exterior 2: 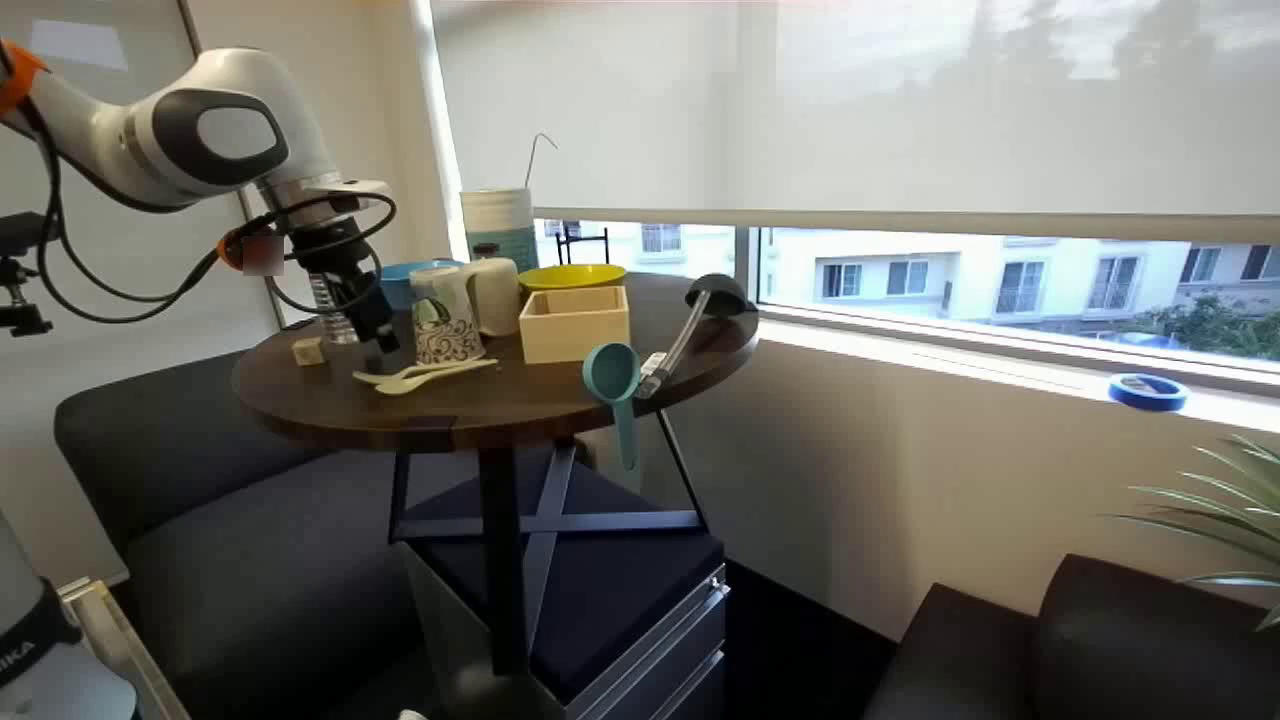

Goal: Place the water bottle upside down.

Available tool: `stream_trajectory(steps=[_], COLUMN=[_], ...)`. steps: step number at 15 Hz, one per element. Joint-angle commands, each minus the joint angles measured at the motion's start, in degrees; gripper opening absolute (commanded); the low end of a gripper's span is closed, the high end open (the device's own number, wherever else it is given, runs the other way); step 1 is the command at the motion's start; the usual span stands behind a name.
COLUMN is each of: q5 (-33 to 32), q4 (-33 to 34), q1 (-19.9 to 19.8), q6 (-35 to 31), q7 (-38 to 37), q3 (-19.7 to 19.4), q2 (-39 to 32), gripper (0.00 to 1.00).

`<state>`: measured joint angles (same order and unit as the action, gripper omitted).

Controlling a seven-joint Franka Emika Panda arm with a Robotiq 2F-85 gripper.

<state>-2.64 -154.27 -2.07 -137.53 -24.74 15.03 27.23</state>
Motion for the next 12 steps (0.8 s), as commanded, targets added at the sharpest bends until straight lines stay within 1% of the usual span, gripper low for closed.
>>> stream_trajectory(steps=[1, 7, 12], q5=[-0.56, -0.69, -2.66], q4=[0.09, 0.14, 1.23], q1=[0.85, 0.81, 0.48], q6=[0.21, 0.45, 4.89], q7=[-0.36, -0.23, 0.71], q3=[-0.91, -0.97, -1.3], q2=[-0.05, 0.28, 3.87], gripper=[1.0, 1.0, 1.0])
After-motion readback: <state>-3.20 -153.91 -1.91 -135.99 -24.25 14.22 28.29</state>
